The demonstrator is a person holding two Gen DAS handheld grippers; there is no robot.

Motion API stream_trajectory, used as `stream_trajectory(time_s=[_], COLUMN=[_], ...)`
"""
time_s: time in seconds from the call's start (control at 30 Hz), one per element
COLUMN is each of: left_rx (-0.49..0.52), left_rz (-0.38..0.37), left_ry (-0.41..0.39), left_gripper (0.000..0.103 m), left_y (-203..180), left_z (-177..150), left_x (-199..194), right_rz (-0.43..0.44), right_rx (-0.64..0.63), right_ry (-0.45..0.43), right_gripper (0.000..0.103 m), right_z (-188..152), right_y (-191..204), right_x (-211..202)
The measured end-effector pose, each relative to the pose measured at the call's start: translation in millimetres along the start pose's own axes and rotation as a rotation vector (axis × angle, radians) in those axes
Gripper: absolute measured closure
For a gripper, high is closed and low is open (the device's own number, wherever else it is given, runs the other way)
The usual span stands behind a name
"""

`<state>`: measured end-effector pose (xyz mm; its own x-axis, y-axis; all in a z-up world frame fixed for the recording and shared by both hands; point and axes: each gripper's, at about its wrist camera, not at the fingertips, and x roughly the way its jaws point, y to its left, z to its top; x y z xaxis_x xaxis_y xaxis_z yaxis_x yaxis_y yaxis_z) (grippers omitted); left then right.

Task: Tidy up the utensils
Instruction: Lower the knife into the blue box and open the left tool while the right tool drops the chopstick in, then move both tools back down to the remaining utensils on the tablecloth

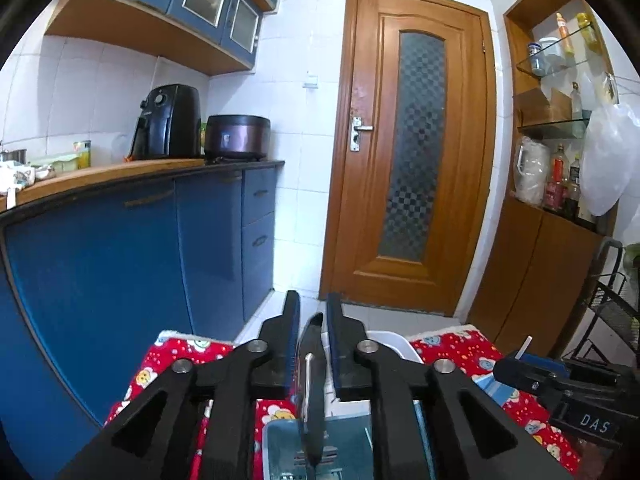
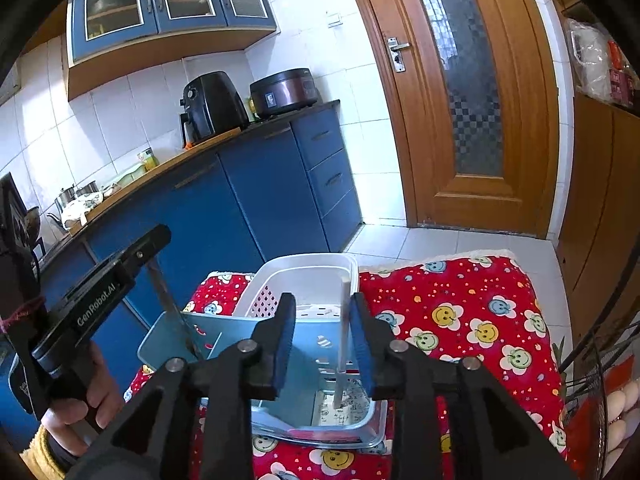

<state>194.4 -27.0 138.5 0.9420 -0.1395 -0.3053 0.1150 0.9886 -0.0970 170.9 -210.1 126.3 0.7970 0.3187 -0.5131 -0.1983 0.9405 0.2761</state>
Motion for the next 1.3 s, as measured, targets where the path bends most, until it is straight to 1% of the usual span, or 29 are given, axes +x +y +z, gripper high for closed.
stream_trajectory(time_s=[0.07, 0.17, 0.33, 0.47, 0.63, 0.83, 0.9, 1.1, 1.3], left_rx=[0.002, 0.014, 0.026, 0.027, 0.009, 0.000, 0.000, -0.002, 0.024], left_rz=[-0.001, -0.002, -0.010, -0.021, -0.030, -0.028, -0.025, -0.027, -0.022], left_ry=[0.001, -0.003, 0.010, 0.019, 0.035, 0.052, 0.059, 0.089, 0.122], left_gripper=[0.074, 0.065, 0.064, 0.063, 0.063, 0.063, 0.063, 0.063, 0.063], left_y=[0, -2, -6, -5, 0, 7, 9, 11, 5], left_z=[-1, -1, -3, -5, -9, -15, -18, -29, -46], left_x=[-4, -10, -22, -36, -52, -69, -75, -92, -107], right_rz=[-0.002, -0.002, -0.018, -0.046, -0.064, -0.089, -0.097, -0.122, -0.137], right_rx=[-0.002, -0.001, -0.008, -0.028, -0.047, -0.075, -0.080, -0.094, -0.095], right_ry=[-0.004, -0.012, -0.040, -0.073, -0.088, -0.086, -0.079, -0.040, -0.002], right_gripper=[0.070, 0.068, 0.066, 0.063, 0.061, 0.061, 0.059, 0.058, 0.058], right_z=[0, -1, -1, -3, -8, -19, -25, -46, -68], right_y=[2, 2, 5, 10, 17, 27, 29, 37, 41], right_x=[-3, -8, -20, -35, -51, -67, -72, -82, -90])
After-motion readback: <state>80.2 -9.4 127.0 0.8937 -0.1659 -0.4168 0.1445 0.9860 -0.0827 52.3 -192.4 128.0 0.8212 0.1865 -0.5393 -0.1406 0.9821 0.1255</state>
